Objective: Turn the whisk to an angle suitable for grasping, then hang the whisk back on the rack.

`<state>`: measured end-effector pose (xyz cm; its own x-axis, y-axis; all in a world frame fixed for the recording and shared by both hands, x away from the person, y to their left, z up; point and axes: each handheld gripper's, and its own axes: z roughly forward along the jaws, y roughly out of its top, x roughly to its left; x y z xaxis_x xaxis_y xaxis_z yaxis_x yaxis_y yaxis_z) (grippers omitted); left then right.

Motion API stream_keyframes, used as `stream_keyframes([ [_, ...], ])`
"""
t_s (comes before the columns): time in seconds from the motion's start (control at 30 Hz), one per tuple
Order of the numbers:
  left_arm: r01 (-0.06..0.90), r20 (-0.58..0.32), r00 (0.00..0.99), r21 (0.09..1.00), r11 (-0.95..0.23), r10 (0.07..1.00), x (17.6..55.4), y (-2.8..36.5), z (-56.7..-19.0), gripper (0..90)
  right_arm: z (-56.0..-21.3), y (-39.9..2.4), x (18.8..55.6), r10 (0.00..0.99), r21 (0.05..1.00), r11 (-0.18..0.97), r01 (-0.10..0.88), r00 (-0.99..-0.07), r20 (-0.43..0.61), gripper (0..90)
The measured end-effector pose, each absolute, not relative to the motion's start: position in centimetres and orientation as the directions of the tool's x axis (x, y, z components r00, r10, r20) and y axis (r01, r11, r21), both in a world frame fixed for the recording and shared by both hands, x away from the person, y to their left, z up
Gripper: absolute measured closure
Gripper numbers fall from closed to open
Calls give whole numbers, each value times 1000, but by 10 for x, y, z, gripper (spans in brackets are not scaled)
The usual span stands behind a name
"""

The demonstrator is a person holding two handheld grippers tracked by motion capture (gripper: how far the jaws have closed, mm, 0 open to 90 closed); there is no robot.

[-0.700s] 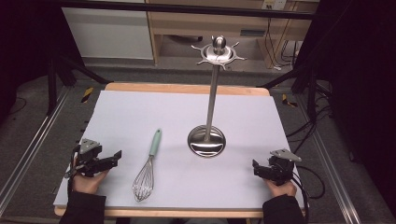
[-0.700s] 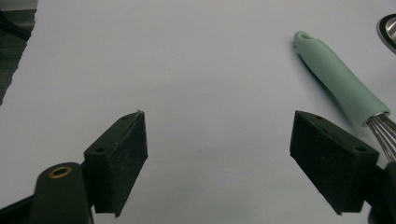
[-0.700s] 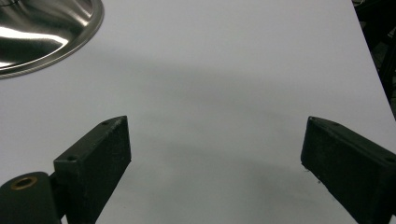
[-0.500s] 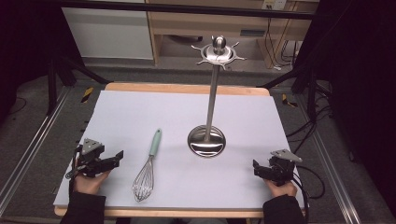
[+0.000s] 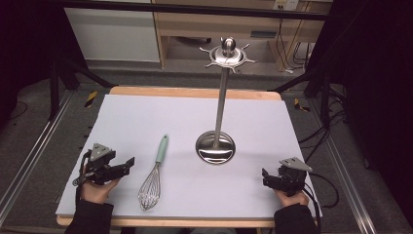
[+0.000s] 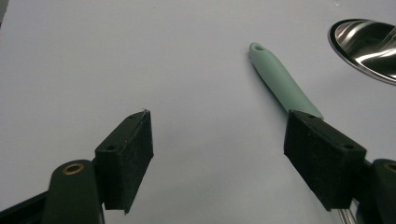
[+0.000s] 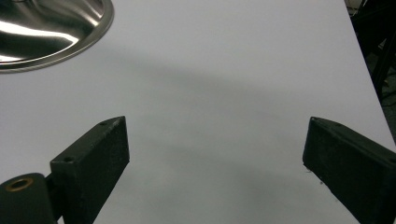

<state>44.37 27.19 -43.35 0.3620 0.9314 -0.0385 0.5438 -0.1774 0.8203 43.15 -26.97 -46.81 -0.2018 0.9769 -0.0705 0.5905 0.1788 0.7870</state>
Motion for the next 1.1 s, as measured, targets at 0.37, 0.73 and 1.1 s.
stream_keyframes([
  [0.37,556,-48,393,808,-196,918,450,258,-420,247,-465,-263,431,978,793,171,585,-199,-64,75],
  [0.73,552,-26,405,804,-222,914,463,245,-399,258,-464,-264,431,976,789,186,585,-199,-82,75],
  [1.1,555,1,436,787,-269,900,476,224,-387,249,-464,-266,431,978,788,179,589,-196,-76,75],
])
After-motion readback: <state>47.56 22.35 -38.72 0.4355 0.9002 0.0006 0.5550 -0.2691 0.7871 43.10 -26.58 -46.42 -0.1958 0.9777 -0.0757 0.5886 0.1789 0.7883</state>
